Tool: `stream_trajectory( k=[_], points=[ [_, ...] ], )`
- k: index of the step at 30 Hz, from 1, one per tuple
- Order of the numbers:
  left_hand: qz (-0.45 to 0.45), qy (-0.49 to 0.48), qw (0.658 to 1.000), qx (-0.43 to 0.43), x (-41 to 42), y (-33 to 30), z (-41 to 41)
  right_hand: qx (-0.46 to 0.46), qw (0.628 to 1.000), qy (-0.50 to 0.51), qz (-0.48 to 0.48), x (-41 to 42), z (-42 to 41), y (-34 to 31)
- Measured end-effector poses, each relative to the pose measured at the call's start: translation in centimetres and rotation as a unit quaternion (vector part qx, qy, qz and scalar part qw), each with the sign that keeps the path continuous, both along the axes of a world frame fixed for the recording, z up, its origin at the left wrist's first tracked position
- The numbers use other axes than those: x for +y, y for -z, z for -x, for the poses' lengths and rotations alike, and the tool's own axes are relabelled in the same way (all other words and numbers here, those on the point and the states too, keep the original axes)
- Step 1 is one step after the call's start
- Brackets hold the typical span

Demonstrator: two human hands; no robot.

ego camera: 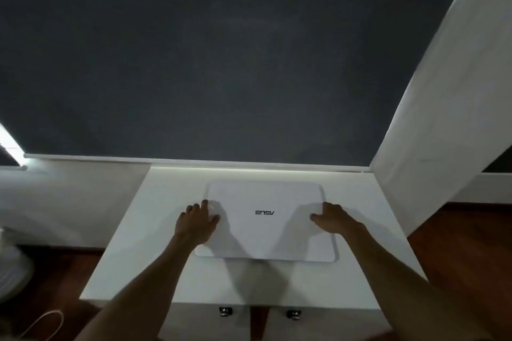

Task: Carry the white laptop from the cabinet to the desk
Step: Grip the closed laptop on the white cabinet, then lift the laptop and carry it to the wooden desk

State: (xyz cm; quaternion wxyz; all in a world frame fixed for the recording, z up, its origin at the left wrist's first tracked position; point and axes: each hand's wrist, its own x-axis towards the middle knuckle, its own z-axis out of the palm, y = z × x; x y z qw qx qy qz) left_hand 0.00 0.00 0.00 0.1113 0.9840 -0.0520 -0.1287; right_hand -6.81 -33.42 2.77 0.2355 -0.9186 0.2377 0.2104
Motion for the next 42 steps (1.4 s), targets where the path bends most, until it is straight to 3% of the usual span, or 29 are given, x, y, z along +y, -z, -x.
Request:
stream_trajectory(
  k=[4,8,16,21,30,37,42],
  points=[
    [0.083,-0.119,0.987,0.069,-1.3,0.7,-0.2,0.029,0.996,0.067,-0.047,1.1,0.1,-0.2],
    [0.131,-0.215,0.965,0.070,-2.2,0.9,-0.7,0.020,0.974,0.172,-0.145,0.7,-0.2,0.4],
    [0.161,-0.242,0.952,0.100,-0.5,1.5,-1.5,0.011,0.917,0.258,-0.305,-0.3,1.4,2.0],
    [0.212,-0.204,0.953,0.073,-0.9,0.6,-1.1,-0.089,0.906,0.304,-0.279,1.1,1.8,1.7],
    [0.319,-0.118,0.938,-0.062,-6.7,-7.6,-2.5,-0.306,0.841,0.378,-0.234,-0.1,4.6,-3.2],
    [0.410,-0.025,0.906,-0.105,-15.5,-13.8,0.3,-0.435,0.785,0.406,-0.171,-6.1,10.2,-9.3],
    [0.448,0.042,0.887,-0.106,-23.9,-16.4,5.2,-0.478,0.748,0.444,-0.122,-12.5,17.8,-12.6]
  ],
)
